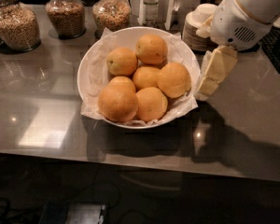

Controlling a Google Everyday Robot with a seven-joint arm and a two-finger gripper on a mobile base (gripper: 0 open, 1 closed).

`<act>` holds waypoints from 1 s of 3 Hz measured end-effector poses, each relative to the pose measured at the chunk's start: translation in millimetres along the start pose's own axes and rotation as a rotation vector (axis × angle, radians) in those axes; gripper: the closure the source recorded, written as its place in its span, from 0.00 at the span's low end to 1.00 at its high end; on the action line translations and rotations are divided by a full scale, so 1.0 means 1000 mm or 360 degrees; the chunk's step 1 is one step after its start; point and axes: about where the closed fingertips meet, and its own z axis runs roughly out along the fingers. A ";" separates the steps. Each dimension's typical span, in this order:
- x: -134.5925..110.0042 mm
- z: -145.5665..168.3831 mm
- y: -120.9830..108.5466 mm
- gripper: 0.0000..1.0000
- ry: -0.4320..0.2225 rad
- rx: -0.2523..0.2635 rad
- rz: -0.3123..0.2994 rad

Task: Pick orange from white bowl

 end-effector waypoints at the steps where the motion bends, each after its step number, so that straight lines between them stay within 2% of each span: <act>1: -0.036 0.010 0.020 0.00 -0.0133 -0.0025 -0.0086; 2: -0.060 0.023 0.025 0.00 -0.0212 -0.0079 -0.0089; 3: -0.060 0.023 0.025 0.00 -0.0213 -0.0080 -0.0089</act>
Offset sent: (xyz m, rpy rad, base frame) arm -0.0090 0.1007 -0.0077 0.1856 0.0346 0.1196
